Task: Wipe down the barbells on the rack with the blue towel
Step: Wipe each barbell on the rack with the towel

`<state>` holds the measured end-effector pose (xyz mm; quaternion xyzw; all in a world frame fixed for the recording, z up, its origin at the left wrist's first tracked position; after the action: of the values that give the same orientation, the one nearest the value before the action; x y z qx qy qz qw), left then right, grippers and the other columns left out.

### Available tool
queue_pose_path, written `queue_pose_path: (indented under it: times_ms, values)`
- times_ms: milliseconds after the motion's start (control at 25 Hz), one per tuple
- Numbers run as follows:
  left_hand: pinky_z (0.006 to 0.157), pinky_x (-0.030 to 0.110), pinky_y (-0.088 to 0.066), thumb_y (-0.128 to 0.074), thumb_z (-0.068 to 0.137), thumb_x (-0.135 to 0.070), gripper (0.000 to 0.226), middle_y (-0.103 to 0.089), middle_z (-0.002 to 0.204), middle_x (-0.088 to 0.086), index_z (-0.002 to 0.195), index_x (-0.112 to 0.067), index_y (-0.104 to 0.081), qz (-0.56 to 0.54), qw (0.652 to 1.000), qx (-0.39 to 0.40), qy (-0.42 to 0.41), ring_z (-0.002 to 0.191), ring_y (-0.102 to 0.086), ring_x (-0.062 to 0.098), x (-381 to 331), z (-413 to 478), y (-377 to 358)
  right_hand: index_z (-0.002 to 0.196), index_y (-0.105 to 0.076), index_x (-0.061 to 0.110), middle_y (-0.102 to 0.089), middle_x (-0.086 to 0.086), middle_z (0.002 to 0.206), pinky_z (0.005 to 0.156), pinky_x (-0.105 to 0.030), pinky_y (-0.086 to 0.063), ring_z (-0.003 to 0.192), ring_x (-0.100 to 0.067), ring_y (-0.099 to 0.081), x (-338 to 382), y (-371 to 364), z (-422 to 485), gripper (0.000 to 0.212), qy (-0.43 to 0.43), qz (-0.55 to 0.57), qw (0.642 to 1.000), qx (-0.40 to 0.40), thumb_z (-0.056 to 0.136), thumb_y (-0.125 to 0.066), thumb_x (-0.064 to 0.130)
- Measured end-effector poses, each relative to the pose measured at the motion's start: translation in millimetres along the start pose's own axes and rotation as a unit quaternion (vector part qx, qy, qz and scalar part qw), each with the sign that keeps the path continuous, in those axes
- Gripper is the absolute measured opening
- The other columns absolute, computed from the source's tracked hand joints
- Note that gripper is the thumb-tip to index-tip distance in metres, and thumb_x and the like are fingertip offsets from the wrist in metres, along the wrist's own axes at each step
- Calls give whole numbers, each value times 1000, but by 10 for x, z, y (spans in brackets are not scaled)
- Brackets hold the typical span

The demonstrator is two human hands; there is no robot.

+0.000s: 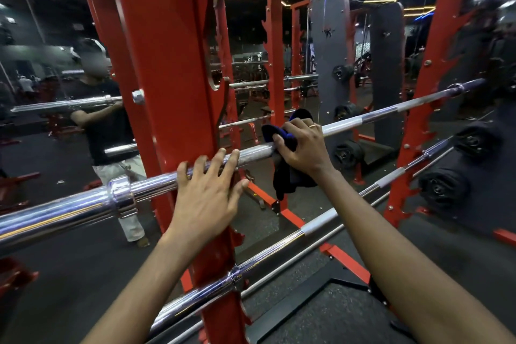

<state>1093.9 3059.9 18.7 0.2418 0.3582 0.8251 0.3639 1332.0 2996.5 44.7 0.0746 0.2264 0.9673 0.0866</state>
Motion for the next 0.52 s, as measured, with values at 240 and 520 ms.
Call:
queue_pose_path:
  times_ms: [240, 520]
  values:
    - [113, 45, -30, -40, 97, -48, 61, -51, 149, 9, 147, -16, -48, -10, 999, -18, -34, 135, -44, 31, -315, 128, 4, 72, -63, 23, -57, 3, 73, 79, -41, -39, 87, -35, -62, -559, 24, 263, 34, -93, 7, 995, 38, 91, -50, 48]
    - [96, 44, -45, -26, 103, -54, 62, -58, 140, 7, 155, -22, -34, 76, 992, 102, -17, 120, -59, 33, -762, 775, -178, 89, -69, 14, -65, -3, 83, 80, -41, -41, 82, -30, -60, -1126, 53, 99, 36, 26, 13, 999, -39, 93, -54, 47]
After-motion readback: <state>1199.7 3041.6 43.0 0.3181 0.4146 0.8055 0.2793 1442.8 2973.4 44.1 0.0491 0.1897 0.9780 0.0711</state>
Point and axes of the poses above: each hand's wrist, its own z-axis towards the middle knuckle, its own y-axis out of the back of the hand, x = y × z, the point moved 6 cm from there along z, towards the middle knuckle
